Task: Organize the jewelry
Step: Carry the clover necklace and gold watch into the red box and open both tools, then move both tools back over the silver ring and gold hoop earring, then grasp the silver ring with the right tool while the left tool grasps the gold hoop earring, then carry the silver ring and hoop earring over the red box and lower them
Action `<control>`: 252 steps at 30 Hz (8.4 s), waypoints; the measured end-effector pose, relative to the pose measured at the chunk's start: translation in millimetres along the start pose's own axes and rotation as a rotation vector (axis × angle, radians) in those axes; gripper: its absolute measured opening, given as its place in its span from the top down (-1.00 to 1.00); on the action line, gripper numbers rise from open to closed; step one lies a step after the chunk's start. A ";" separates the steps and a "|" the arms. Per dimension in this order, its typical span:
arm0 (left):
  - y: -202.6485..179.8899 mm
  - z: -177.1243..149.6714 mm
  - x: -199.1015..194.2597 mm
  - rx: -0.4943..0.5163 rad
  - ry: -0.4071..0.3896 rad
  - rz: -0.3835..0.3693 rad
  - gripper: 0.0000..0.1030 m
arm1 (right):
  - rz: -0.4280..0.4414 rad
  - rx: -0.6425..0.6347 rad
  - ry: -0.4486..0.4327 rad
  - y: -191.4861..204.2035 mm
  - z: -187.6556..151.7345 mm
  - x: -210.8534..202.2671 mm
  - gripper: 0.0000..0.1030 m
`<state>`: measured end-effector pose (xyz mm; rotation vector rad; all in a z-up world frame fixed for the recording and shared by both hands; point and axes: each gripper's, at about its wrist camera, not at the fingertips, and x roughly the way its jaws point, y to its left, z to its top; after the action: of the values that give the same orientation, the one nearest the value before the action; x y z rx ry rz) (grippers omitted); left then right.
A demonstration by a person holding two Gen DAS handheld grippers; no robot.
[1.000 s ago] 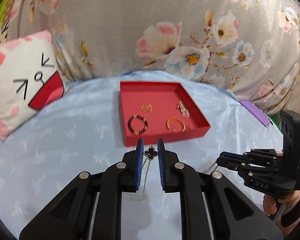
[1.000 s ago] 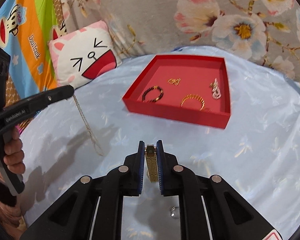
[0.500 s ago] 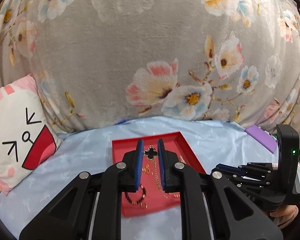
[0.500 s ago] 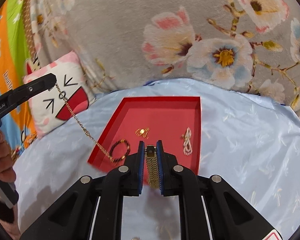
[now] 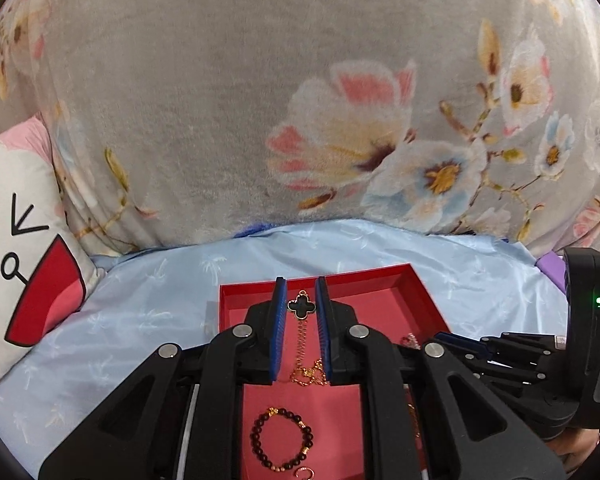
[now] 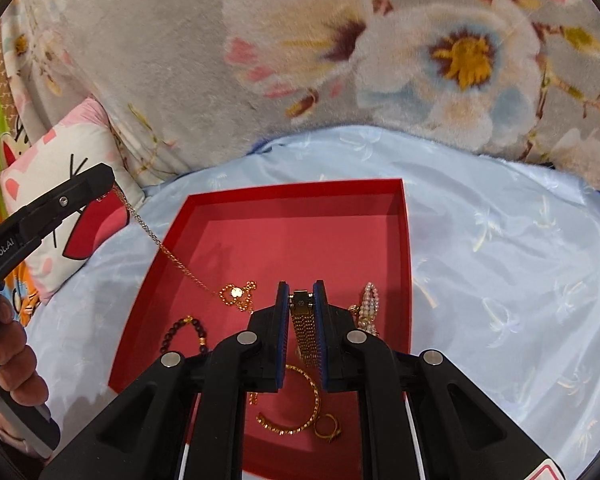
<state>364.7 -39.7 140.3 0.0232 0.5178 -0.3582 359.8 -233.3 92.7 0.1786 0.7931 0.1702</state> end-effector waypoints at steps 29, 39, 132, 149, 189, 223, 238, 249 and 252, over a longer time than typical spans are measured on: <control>25.7 -28.3 44.1 -0.073 0.060 0.172 0.32 | 0.009 -0.012 -0.057 15.5 -4.8 -1.5 0.74; 14.5 -47.9 -21.4 -0.041 0.046 0.155 0.30 | 0.032 -0.071 -0.074 24.8 -54.1 -66.7 0.69; -120.7 -226.3 -98.0 0.077 0.338 -0.022 -0.54 | -0.155 -0.025 0.124 2.2 -244.0 -133.8 0.63; -118.7 -226.1 -90.2 0.040 0.363 -0.048 -0.28 | -0.164 -0.028 0.124 2.3 -244.1 -133.6 0.63; -63.6 -232.7 -115.8 -0.009 0.347 0.013 0.68 | -0.135 -0.033 0.117 6.0 -245.2 -133.4 0.63; -42.4 -235.1 -126.7 -0.087 0.340 0.010 0.68 | -0.100 -0.042 0.104 13.6 -248.1 -132.6 0.63; -43.1 -235.4 -128.2 -0.084 0.341 0.018 0.68 | -0.085 -0.056 0.112 16.2 -248.6 -132.8 0.63; -38.7 -229.3 -132.7 -0.099 0.351 -0.011 0.68 | -0.032 -0.032 0.090 17.9 -236.9 -145.9 0.63; -35.5 -218.5 -140.2 -0.083 0.322 0.001 0.68 | -0.029 -0.039 0.087 19.6 -229.1 -150.0 0.63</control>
<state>134.4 -2.6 21.1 0.0009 0.8508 -0.3334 89.9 -225.2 43.0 0.1230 0.8778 0.1665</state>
